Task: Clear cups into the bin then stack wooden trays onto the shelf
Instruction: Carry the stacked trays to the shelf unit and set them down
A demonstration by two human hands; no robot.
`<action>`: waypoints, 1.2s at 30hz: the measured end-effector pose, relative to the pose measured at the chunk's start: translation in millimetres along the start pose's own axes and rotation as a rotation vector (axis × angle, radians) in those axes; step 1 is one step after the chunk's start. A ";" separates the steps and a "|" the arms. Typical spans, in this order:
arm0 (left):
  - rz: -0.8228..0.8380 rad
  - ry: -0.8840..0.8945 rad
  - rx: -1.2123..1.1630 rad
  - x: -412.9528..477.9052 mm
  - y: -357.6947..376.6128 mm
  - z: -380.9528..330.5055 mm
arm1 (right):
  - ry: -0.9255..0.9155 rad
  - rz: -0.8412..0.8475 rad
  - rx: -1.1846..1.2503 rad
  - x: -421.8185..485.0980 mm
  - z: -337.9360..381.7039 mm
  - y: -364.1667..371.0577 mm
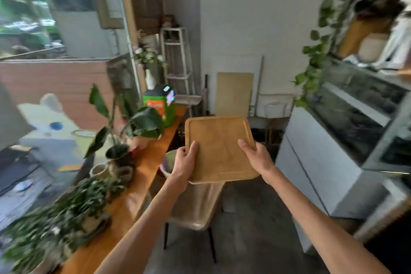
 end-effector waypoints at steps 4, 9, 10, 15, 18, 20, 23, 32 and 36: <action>0.105 0.027 0.073 46.2 80.3 -34.3 | -0.004 -0.066 -0.025 54.5 -1.6 -64.2; 0.179 0.036 0.060 126.1 168.0 -69.7 | 0.015 -0.120 -0.037 149.2 -10.7 -126.0; 0.195 0.051 0.055 144.4 184.4 -79.4 | 0.018 -0.138 -0.029 172.2 -13.4 -137.1; 0.250 0.085 0.079 251.9 266.3 -128.3 | 0.029 -0.202 -0.003 292.1 -13.8 -187.4; 0.253 0.101 0.063 311.9 312.1 -150.7 | 0.015 -0.223 0.008 361.0 -13.0 -214.5; 0.253 0.093 0.073 346.1 339.4 -158.1 | 0.032 -0.236 -0.010 397.8 -15.6 -229.7; 0.262 0.079 0.072 396.2 376.5 -161.1 | 0.052 -0.226 0.001 451.7 -26.0 -244.7; 0.206 0.002 0.046 590.5 463.9 -170.4 | 0.087 -0.174 -0.006 680.9 -52.0 -259.5; 0.118 -0.036 0.054 685.9 473.2 -183.2 | 0.071 -0.075 0.012 795.4 -45.4 -239.6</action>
Point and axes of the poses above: each hand's wrist, its own x-axis towards the middle knuckle, its own y-axis out of the palm, z = x × y, the point moved 9 cm from there along x, towards the middle knuckle, and after that the axes turned 8 degrees about x, right-handed, at the moved point
